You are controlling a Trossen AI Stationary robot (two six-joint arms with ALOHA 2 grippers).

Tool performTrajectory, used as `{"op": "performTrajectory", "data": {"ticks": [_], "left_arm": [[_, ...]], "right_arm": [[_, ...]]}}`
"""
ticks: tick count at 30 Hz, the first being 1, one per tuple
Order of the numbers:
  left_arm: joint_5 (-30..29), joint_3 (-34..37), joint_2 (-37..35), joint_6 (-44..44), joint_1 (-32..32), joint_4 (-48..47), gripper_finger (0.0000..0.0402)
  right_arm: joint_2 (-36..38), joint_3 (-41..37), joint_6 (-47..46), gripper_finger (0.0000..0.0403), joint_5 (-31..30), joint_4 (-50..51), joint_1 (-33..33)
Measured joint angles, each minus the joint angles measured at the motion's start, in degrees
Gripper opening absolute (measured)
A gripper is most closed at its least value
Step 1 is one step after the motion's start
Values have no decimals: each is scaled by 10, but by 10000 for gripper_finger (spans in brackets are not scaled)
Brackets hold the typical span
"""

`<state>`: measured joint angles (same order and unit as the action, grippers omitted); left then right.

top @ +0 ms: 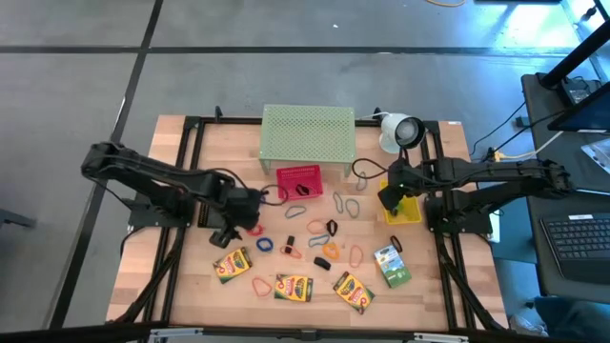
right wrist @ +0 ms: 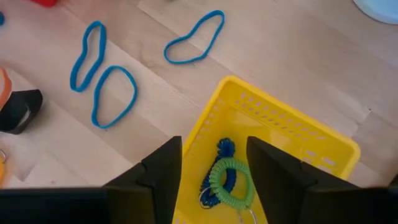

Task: Pick & Place Office Desk Supplies
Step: Put the yellow crayon box into the black bin

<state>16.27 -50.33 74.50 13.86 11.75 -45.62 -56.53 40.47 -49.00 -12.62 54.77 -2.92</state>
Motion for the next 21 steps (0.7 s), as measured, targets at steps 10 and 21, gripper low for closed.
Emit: {"op": "performTrajectory", "data": {"ticks": [10,21], "left_arm": [[17,0,73,64,37,36,191],[17,0,136,65,64,68,191]], "right_arm": [[0,0,5,173,0,-1,0],[0,0,19,173,2,-2,0]]}}
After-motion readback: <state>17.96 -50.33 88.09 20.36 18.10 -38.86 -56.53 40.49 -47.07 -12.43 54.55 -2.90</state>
